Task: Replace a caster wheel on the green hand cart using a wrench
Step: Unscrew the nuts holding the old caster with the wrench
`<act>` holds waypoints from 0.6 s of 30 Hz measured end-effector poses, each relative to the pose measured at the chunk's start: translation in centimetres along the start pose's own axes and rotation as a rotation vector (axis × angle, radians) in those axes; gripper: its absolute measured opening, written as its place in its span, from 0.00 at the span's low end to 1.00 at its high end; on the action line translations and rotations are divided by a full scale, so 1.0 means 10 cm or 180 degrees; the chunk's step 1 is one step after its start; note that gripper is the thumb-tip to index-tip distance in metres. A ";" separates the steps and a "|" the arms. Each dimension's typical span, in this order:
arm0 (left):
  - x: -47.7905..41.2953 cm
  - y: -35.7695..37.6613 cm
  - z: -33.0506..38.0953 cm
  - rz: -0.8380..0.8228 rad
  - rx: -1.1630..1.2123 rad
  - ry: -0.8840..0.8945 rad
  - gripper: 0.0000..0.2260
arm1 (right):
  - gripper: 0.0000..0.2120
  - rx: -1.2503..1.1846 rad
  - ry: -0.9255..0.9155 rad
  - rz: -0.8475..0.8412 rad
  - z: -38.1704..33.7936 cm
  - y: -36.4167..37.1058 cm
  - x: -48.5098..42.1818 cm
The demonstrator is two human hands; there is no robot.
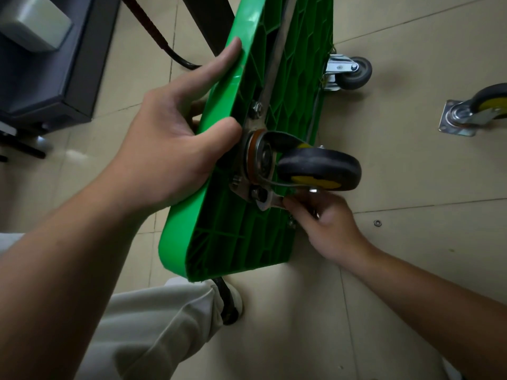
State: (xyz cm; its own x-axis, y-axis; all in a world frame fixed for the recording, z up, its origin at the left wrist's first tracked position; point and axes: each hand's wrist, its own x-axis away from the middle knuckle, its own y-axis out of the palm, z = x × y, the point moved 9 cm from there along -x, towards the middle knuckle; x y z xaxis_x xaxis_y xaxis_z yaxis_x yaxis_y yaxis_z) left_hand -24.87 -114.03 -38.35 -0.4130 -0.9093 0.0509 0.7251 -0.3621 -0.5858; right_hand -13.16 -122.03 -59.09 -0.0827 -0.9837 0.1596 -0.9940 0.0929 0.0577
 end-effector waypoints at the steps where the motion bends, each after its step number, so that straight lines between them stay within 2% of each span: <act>1: 0.00 0.00 0.00 0.0000 -0.0006 -0.0002 0.31 | 0.14 -0.0214 0.0153 -0.0039 0.09 0.05 0.09; 3: 0.00 0.00 0.00 0.0002 -0.0007 -0.0003 0.31 | 0.19 -0.0722 0.0689 -0.0058 0.30 0.16 0.35; 5: 0.01 0.00 0.01 0.0009 0.0001 0.0000 0.31 | 0.17 -0.1179 0.1294 -0.0114 0.48 0.34 0.63; 7: 0.01 0.00 0.01 0.0001 -0.0004 -0.0009 0.31 | 0.16 -0.1625 0.1659 -0.0098 0.54 0.48 0.79; 10: 0.01 0.00 0.01 -0.0029 0.0009 -0.0004 0.31 | 0.17 -0.2015 0.1655 -0.0038 0.39 0.62 0.78; 18: 0.01 0.01 0.03 -0.0017 -0.0001 0.0009 0.31 | 0.23 -0.1716 0.1256 -0.0065 -0.04 0.75 0.70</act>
State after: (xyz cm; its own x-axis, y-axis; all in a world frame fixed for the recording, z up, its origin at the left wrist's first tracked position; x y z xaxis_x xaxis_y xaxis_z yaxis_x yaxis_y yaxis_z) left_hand -24.72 -114.23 -38.14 -0.4184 -0.9068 0.0516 0.7227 -0.3668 -0.5858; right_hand -21.20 -128.13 -57.20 0.0701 -0.8655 0.4959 -0.8117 0.2394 0.5327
